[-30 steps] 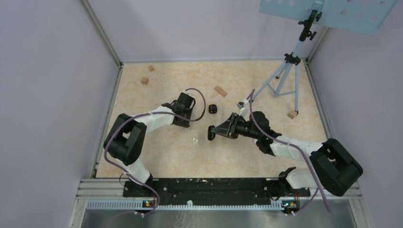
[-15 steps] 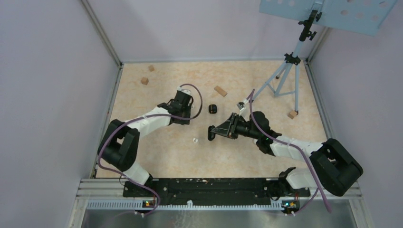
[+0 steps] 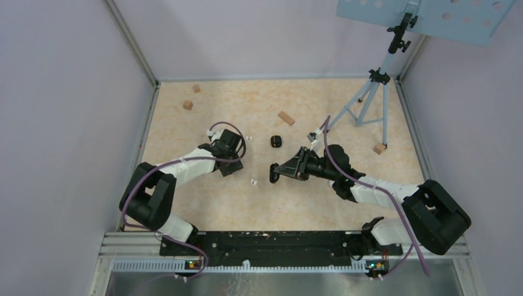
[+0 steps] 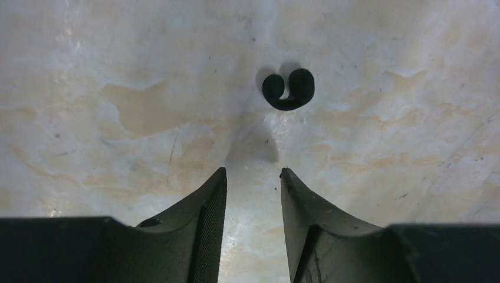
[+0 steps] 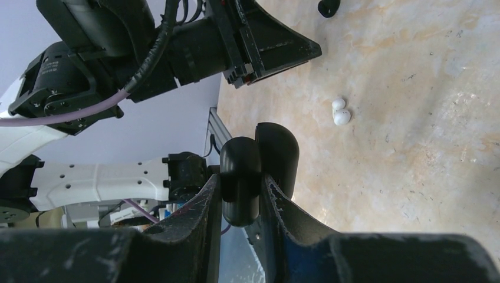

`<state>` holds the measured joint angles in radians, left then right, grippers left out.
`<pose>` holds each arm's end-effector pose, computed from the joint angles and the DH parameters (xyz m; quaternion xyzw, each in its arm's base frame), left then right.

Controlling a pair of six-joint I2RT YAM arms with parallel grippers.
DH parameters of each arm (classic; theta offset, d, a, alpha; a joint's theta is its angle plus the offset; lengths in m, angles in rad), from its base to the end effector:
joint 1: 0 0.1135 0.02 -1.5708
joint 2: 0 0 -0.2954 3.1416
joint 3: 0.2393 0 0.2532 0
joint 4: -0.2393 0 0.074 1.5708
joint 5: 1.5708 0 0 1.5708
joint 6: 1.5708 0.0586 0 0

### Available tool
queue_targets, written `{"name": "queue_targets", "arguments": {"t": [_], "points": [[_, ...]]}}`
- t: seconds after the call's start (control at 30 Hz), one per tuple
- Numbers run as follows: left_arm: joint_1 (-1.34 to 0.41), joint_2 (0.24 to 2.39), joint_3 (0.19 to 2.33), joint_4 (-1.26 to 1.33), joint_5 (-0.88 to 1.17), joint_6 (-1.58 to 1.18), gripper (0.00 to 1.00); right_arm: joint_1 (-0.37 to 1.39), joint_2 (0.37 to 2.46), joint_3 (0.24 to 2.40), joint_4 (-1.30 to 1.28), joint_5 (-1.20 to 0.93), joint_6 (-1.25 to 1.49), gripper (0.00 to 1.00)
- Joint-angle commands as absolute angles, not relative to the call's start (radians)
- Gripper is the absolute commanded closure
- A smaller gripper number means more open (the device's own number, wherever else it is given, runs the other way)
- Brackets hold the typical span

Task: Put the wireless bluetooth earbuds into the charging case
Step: Rotate the left earbud at the center of the board.

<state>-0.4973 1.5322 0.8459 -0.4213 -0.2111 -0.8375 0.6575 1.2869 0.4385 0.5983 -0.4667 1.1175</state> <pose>0.2656 -0.1302 0.1818 -0.1877 0.9498 -0.0607 0.2427 0.1955 0.1842 0.2209 0.0371 0.7805 0.5781 0.2351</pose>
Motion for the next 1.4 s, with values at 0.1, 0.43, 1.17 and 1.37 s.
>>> {"name": "queue_targets", "arguments": {"t": [0.1,0.43,1.17,1.37], "points": [[-0.477,1.463,0.775,-0.294,-0.191,-1.053,0.55,0.653,1.271,0.435,0.664,-0.484,1.116,1.0],[-0.4,1.53,0.792,-0.223,-0.16,-1.059,0.58,0.652,1.249,0.41,0.665,-0.482,1.12,1.0],[-0.321,1.724,0.965,-0.131,0.109,-0.763,0.62,0.652,1.204,0.396,0.632,-0.47,1.114,1.0],[-0.325,1.717,0.999,-0.181,0.074,-0.682,0.58,0.652,1.197,0.393,0.627,-0.466,1.112,1.0]]}}
